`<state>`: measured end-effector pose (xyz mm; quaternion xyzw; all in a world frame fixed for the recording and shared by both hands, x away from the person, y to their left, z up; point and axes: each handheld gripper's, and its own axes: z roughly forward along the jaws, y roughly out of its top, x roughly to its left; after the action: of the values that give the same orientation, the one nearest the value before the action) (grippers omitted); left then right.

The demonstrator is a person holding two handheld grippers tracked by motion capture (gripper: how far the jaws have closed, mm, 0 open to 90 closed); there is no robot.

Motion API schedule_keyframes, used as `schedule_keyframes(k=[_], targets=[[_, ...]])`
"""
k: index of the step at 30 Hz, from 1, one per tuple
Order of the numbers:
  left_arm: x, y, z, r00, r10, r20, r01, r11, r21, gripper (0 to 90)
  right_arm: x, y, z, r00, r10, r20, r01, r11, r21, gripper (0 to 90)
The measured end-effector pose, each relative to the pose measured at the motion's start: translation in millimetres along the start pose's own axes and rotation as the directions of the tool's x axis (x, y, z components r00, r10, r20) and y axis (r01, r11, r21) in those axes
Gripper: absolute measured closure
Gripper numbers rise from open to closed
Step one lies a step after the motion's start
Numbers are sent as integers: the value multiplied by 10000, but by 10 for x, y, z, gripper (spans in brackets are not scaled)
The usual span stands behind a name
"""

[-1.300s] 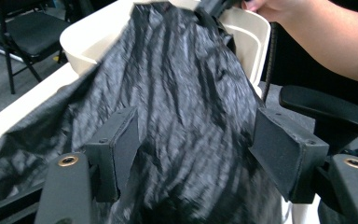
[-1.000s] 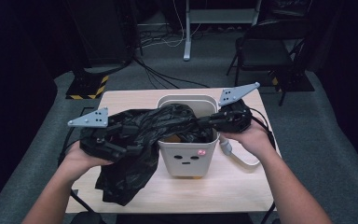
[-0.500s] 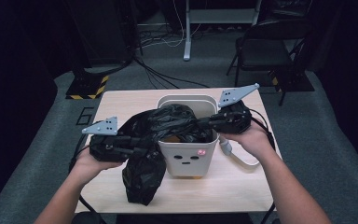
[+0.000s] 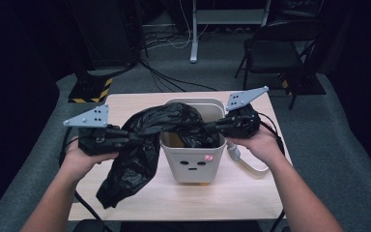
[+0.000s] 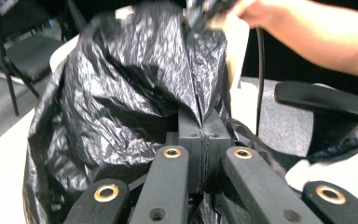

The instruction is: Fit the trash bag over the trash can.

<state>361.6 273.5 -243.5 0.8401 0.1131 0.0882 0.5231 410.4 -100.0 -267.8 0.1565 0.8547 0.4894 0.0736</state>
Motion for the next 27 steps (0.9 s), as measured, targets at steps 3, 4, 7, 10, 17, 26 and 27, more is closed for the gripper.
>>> schedule_keyframes(k=[3, 4, 7, 10, 17, 26, 27], targets=[[15, 183, 3, 9995, 314, 27, -314, 9995, -107, 889, 4, 1, -4, 10000, -49, -24, 49, 10000, 36, 890], [25, 298, 39, 9989, 465, 93, -463, 9988, -141, 889, 7, 3, -7, 10000, -88, -43, 88, 9999, 72, 890], [47, 449, 138, 9978, 622, 236, -618, 9979, -181, 890, 2, 2, -5, 9999, -104, -55, 104, 9999, 104, 890], [65, 565, 268, 9962, 765, 417, -762, 9971, -80, 889, 0, -2, -2, 9999, -148, -84, 149, 9998, 159, 890], [186, 654, 568, 9959, 547, 724, -563, 9982, 203, 889, -5, -15, -26, 9999, -79, -66, 80, 9997, 223, 783], [287, 627, 794, 9946, 207, 1018, -279, 9972, 699, 889, -22, 34, -275, 9992, 126, 374, -103, 9980, -620, 533], [282, 630, 828, 9941, 201, 1065, -285, 9966, 778, 889, -6, 55, -296, 9991, 91, 406, -61, 9971, -752, 519]])
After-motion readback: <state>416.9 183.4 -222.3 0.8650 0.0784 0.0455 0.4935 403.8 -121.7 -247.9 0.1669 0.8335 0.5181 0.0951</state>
